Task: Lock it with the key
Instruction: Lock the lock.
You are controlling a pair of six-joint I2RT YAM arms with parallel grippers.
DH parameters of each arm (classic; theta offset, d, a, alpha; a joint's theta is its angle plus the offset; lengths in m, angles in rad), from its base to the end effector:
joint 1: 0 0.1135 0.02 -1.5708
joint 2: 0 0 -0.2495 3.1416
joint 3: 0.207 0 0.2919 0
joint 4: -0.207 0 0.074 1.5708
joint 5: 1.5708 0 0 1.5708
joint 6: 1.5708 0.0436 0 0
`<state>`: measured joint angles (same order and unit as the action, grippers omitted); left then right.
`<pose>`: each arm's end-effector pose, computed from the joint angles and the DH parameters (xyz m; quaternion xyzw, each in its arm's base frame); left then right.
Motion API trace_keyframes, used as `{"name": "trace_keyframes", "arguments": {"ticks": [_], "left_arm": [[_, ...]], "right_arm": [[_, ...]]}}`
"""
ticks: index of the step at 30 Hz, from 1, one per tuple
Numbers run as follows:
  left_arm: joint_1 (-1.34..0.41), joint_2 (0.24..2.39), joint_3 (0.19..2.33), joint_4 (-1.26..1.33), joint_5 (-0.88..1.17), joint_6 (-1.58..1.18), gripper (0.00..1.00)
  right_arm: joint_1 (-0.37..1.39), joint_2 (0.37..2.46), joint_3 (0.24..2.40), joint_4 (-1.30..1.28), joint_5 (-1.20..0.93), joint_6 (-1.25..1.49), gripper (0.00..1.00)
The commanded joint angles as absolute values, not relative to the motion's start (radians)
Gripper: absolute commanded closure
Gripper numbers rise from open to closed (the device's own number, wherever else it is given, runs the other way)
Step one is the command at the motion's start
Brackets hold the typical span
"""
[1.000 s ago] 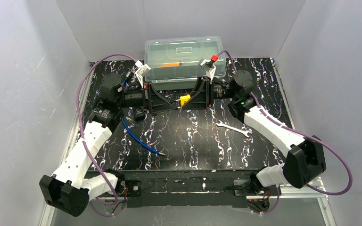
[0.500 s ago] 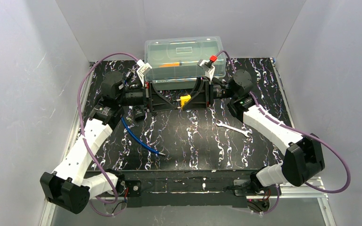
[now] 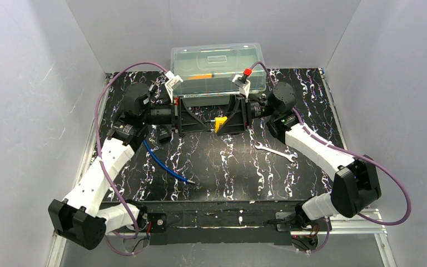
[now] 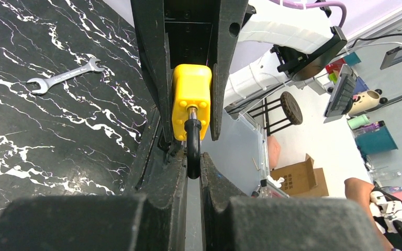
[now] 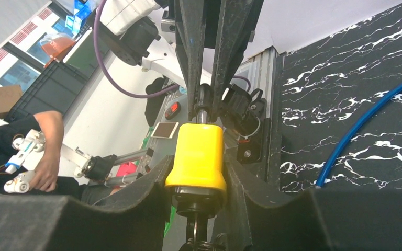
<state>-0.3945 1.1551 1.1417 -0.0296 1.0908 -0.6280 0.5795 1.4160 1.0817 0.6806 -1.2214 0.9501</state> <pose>0.2619 -0.1509 0.3939 0.2845 0.6550 -0.6161 0.3325 0.2744 0.2285 0.3531 -0.3745 0.5492 0.7020 0.2556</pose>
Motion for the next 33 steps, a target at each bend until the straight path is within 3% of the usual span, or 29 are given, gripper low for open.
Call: {"name": "trace_keyframes", "arguments": {"ticks": [1, 20, 33], "left_arm": [[-0.486, 1.194, 1.164, 0.012, 0.991, -0.569, 1.0], [-0.493, 1.168, 1.269, -0.286, 0.888, -0.253, 1.0], [-0.569, 1.194, 1.187, -0.166, 0.918, -0.408, 1.0]], "right_arm": [[0.712, 1.446, 1.111, 0.772, -1.117, 0.978, 0.99], [0.714, 1.439, 1.099, 0.836, -1.142, 1.049, 0.99], [0.729, 1.464, 1.144, 0.835, -1.144, 1.041, 0.99]]}}
